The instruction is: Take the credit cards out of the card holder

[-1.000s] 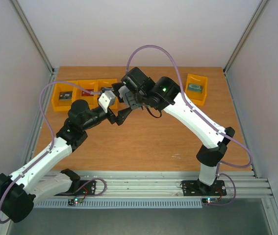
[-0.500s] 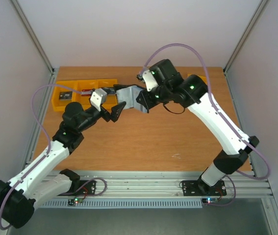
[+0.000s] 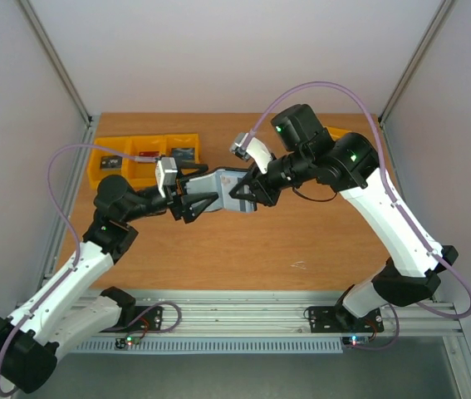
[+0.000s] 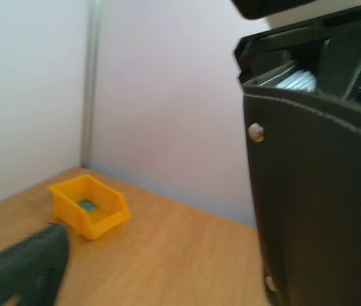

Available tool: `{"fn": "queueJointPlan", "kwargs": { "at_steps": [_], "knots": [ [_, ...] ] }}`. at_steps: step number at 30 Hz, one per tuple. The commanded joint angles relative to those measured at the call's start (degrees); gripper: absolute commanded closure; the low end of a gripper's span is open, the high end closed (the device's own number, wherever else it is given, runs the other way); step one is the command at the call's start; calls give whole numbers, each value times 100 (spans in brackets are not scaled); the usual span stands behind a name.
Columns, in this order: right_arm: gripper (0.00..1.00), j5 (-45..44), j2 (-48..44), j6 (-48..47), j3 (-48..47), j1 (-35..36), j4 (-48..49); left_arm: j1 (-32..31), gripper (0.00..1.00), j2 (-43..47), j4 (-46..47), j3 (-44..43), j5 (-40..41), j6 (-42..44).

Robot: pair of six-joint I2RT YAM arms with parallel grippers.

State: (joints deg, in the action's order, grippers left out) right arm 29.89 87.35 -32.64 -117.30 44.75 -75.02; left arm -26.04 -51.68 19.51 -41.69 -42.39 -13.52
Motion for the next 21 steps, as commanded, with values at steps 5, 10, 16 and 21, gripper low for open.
{"fn": "queueJointPlan", "kwargs": {
  "at_steps": [5,10,16,21],
  "knots": [
    [99,705,-123,-487,-199,29,16,11,82,136,224,-340,-1024,104],
    [74,554,-133,-441,-164,31,236,12,100,415,63,-164,-926,28],
    [27,-48,-297,-78,45,-42,289,32,100,1020,203,172,-110,-849],
    [24,-88,-481,379,328,-41,574,64,100,1395,321,361,-4,-1598]
  ]
}}
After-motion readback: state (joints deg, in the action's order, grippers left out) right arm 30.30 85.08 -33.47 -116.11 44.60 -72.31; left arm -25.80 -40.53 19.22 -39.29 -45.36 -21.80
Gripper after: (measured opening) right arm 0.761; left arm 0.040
